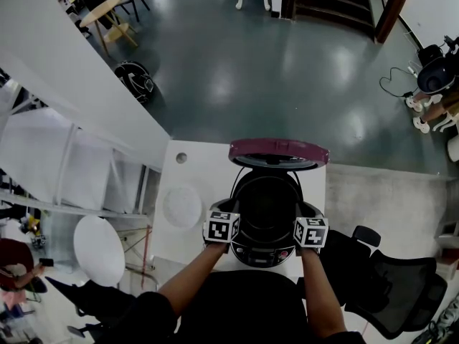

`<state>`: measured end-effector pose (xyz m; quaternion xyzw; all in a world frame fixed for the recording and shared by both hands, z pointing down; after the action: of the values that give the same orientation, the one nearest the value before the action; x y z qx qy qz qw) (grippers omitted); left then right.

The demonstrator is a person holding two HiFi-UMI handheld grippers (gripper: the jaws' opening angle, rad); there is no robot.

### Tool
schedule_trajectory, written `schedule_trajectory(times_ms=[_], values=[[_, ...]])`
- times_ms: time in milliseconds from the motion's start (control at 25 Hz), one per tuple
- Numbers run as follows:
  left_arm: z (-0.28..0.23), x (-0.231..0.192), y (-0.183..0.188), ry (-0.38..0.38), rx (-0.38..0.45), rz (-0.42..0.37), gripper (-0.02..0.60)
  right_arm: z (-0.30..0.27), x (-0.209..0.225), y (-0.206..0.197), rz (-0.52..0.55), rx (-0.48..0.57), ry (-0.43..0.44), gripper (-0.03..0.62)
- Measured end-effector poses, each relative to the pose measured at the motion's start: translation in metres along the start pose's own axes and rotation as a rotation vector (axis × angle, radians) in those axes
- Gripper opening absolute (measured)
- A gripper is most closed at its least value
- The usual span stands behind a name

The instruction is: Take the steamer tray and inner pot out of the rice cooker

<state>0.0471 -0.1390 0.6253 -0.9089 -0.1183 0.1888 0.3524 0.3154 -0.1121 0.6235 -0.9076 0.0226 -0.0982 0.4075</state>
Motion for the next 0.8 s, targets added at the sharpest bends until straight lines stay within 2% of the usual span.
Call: schedule_trajectory(times_ms=[240, 400, 800], values=[[0.009, 0.001, 0.005, 0.0, 0.053, 0.055, 0.026, 0.008, 0.0, 0.005, -0.039, 0.027, 0.013, 0.023], [0.022, 0.002, 0.011, -0.023, 0.109, 0.131, 0.023, 0.019, 0.0, 0.013, -0.081, 0.062, 0.032, 0.023], [0.053, 0.006, 0.023, -0.012, 0.178, 0.163, 0.023, 0.048, -0.013, 0.042, -0.072, 0.152, 0.103, 0.02]])
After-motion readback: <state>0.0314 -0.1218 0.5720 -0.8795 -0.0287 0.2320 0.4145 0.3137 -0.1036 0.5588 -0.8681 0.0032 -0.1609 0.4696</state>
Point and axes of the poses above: the fingertips, and each gripper's own axes: z backward along the fingers, x to its right, y out of its top, the point moved 7 cm from there along z, backward along the fingers, and after that the axes turned 7 degrees about x, right-handed, at the moved point
